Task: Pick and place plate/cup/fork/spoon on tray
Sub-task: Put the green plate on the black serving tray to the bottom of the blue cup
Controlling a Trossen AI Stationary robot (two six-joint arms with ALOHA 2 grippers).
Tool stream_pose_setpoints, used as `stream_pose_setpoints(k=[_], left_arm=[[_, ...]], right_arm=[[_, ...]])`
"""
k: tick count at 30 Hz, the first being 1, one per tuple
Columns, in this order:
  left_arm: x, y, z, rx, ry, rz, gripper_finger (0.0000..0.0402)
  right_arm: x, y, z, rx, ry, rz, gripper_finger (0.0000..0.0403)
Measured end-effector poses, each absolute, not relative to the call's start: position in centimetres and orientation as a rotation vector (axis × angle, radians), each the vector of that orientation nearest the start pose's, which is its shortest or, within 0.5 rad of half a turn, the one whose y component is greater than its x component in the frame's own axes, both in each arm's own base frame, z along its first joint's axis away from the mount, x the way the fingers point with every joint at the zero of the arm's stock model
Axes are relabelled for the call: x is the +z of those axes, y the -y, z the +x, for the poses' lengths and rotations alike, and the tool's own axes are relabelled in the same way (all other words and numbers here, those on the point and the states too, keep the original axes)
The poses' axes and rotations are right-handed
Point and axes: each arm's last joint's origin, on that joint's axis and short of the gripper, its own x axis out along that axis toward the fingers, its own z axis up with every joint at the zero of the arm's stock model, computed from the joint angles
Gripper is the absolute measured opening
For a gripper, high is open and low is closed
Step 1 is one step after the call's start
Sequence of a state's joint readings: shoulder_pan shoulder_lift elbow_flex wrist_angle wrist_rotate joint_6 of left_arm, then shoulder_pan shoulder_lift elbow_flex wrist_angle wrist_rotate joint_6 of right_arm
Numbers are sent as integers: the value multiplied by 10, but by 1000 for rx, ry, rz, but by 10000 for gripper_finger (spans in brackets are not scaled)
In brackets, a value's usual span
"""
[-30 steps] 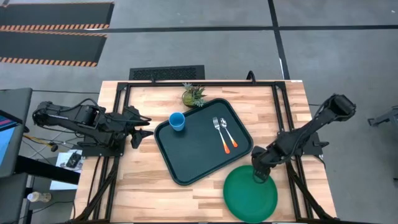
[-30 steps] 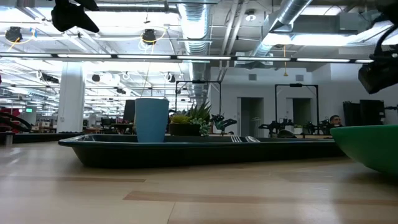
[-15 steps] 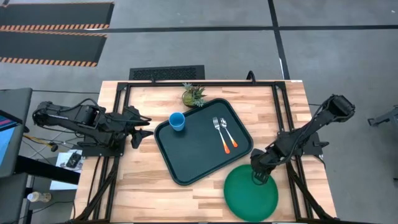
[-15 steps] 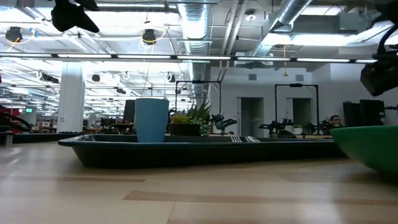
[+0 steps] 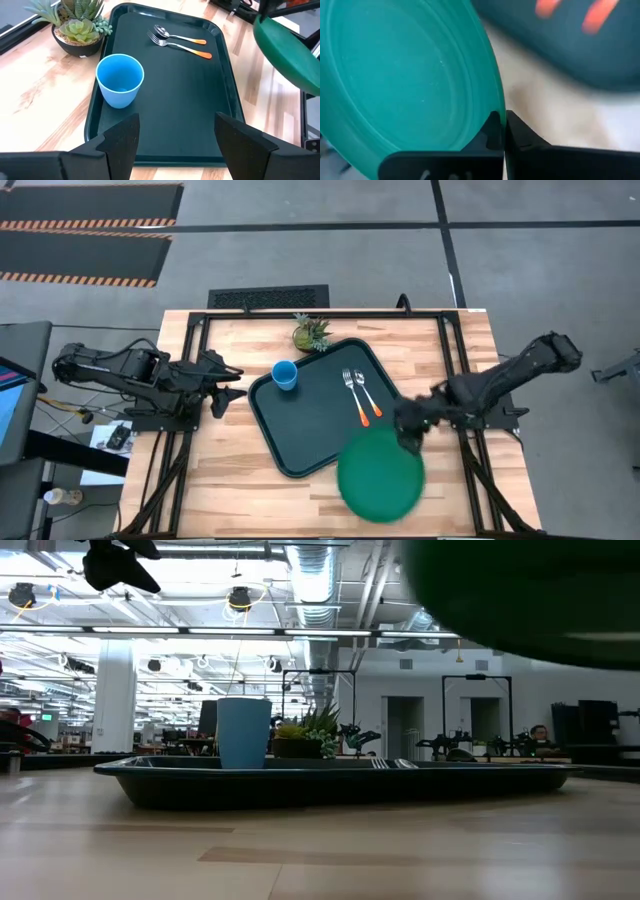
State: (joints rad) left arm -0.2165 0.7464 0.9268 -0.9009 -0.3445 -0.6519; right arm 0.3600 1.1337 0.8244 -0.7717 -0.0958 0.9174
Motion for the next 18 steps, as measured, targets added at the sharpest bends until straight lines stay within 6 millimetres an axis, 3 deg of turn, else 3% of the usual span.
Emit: stream_pose_setpoints(k=[4, 7, 10, 13, 18], left_arm=[[323, 18, 127, 343, -619, -426, 240], [323, 18, 127, 347, -617, -439, 240], [323, 18, 127, 349, -617, -445, 240], [323, 18, 127, 351, -615, -453, 240], [323, 18, 127, 347, -617, -466, 240]], right_arm=[[260, -40, 216, -175, -1041, 618, 2], [263, -9, 236, -275, -1011, 633, 2], [267, 18, 263, -270, -965, 600, 2], [262, 37, 288, -264, -1000, 554, 2], [248, 54, 326, -255, -1046, 630, 2]])
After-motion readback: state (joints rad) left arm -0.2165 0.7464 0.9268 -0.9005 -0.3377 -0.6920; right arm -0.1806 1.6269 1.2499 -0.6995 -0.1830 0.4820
